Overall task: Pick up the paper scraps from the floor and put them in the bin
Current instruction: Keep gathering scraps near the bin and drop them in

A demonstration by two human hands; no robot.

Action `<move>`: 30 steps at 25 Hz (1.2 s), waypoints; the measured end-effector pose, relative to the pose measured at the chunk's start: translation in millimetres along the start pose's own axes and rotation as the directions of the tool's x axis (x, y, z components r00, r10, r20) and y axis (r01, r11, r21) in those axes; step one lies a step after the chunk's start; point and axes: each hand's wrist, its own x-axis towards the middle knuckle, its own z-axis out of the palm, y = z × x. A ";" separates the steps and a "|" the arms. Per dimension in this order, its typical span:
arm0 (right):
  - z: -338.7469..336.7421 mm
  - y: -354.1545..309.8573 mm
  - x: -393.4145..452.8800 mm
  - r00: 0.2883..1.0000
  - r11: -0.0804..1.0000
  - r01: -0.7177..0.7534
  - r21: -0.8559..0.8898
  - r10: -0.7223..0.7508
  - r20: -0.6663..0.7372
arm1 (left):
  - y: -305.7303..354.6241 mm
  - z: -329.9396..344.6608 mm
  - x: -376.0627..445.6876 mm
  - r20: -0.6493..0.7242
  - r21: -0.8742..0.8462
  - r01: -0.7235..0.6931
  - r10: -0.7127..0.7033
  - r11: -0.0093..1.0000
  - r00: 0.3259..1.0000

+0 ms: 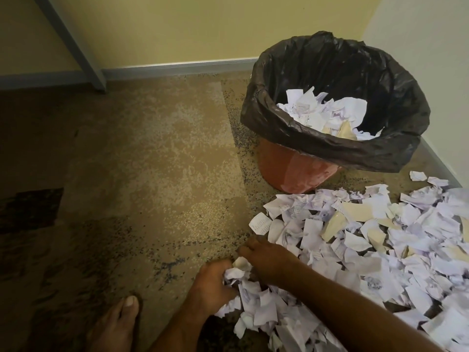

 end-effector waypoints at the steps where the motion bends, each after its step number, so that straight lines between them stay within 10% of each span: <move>1: 0.4 0.2 3.0 1.000 1.000 -0.019 0.010 0.018 0.011 | 1.1 -2.5 1.6 -0.024 -0.026 0.017 -0.018 1.000 1.000; 10: -31.9 23.0 -4.1 0.934 0.881 -0.110 0.460 0.250 -0.257 | 55.3 -65.3 33.1 -0.181 -0.523 0.156 -0.288 0.838 0.941; 17: -160.1 1.2 -100.8 0.870 0.399 0.152 0.904 0.381 -0.314 | 212.0 -177.5 54.2 -0.382 -0.823 -0.274 -0.127 0.497 0.915; 22: -267.5 1.8 -174.1 0.663 0.403 0.298 0.865 0.565 -0.491 | 310.8 -213.0 51.7 -0.500 -0.784 -0.518 0.144 0.343 0.854; 26: -312.0 59.6 -154.0 0.525 0.458 0.187 0.869 0.701 -0.483 | 354.9 -174.3 88.8 -0.434 -0.660 -0.516 0.285 0.545 0.855; 30: -302.5 109.5 -123.1 0.548 0.576 -0.232 0.784 0.743 -0.384 | 353.2 -142.5 127.8 -0.366 -0.240 -0.424 0.323 0.873 0.873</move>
